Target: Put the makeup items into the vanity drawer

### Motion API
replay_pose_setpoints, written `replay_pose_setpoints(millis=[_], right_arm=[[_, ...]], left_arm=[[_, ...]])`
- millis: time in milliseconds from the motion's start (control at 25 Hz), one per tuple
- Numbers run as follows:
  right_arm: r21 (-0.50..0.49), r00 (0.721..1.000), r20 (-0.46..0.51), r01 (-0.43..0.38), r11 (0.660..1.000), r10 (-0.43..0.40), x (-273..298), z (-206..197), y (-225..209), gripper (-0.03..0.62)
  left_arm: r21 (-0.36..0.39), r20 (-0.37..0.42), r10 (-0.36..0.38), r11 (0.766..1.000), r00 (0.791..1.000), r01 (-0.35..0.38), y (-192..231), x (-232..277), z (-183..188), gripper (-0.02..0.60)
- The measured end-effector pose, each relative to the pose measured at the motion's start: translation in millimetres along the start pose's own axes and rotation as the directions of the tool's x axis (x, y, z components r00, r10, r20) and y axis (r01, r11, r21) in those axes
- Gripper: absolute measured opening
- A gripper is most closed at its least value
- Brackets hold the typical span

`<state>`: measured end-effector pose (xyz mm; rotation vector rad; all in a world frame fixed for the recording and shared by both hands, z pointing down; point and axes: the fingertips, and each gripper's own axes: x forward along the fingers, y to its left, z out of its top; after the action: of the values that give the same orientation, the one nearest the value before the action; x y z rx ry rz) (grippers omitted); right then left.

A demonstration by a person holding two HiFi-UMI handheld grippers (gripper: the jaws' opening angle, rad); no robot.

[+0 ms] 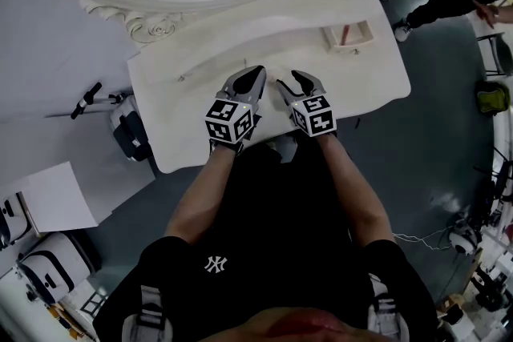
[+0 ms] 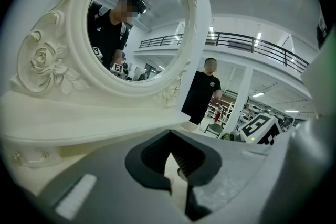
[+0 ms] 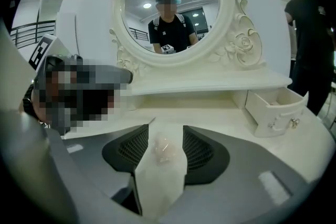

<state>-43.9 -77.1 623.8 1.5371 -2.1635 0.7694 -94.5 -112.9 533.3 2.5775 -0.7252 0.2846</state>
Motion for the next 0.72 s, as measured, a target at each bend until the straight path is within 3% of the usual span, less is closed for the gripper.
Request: replay_pose_setpoints(millis=[480, 600, 720], right_arm=[[-0.163, 0.996, -0.094, -0.024, 0.986, 0.009, 33.0, -22.6, 1.0, 0.316], [-0.231, 0.991, -0.136, -0.021, 0.973, -0.011, 43.1, -31.6, 1.2, 0.313], [-0.292, 0.985, -0.167, 0.000, 0.956, -0.051, 49.5, -39.4, -1.1, 0.262]], left_arm=[[-0.021, -0.016, 0.023, 1.000, 1.000, -0.023, 23.0, 12.3, -20.8, 0.000], [-0.023, -0.022, 0.025, 0.999, 0.999, -0.026, 26.7, 13.2, -25.3, 0.000], [-0.024, -0.028, 0.028, 0.999, 0.999, -0.028, 31.3, 13.5, -28.0, 0.000]])
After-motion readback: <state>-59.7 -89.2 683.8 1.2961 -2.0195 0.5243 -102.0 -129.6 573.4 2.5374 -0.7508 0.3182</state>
